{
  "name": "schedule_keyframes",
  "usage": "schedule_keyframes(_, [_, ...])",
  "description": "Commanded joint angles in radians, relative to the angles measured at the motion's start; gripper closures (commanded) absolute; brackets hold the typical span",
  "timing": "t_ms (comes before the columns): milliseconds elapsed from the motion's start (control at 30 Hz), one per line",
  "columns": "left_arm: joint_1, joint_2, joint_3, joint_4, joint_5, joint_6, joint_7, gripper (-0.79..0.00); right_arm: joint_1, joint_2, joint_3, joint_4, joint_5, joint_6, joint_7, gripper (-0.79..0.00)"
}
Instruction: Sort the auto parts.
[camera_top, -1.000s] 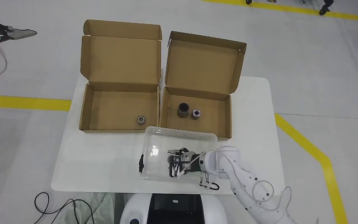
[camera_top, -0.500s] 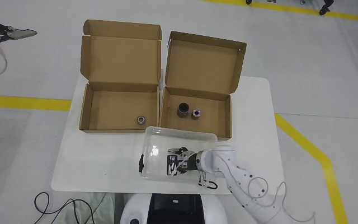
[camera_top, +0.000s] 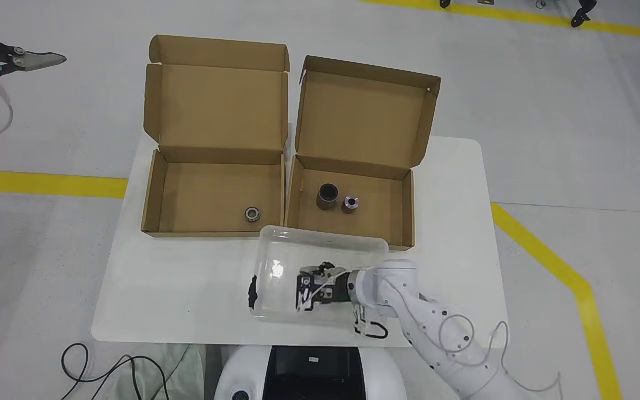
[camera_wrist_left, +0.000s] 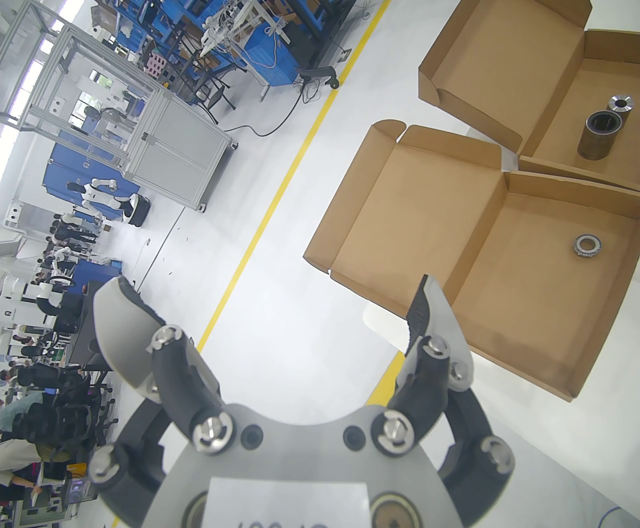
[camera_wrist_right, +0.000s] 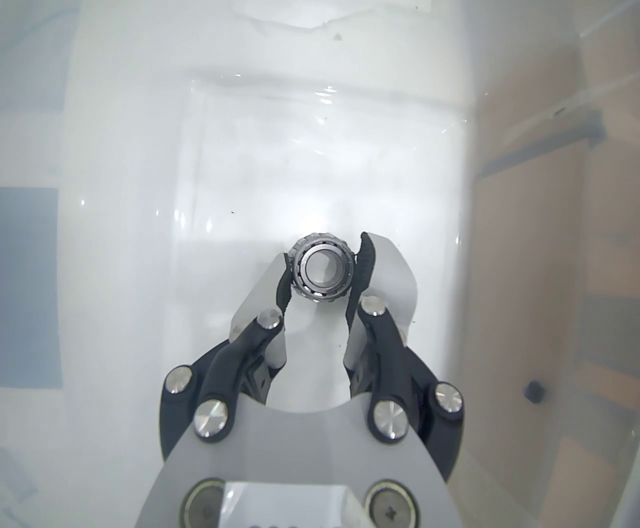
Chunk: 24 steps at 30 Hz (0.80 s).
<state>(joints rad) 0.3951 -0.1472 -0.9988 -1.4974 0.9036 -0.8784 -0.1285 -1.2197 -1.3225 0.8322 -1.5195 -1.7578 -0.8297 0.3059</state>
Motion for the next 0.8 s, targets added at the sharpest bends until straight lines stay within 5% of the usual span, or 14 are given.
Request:
schedule_keyframes(0, [0.000, 0.000, 0.000, 0.000, 0.000, 0.000, 0.000, -0.785, -0.002, 0.002, 0.002, -0.006, -0.005, 0.016, -0.007, -0.012])
schedule_keyframes(400, [0.000, 0.000, 0.000, 0.000, 0.000, 0.000, 0.000, -0.785, -0.025, 0.014, 0.028, -0.023, 0.020, 0.060, -0.011, 0.000])
schedule_keyframes(767, [0.000, 0.000, 0.000, 0.000, 0.000, 0.000, 0.000, -0.785, -0.066, 0.039, 0.091, -0.026, 0.074, 0.047, -0.146, 0.000])
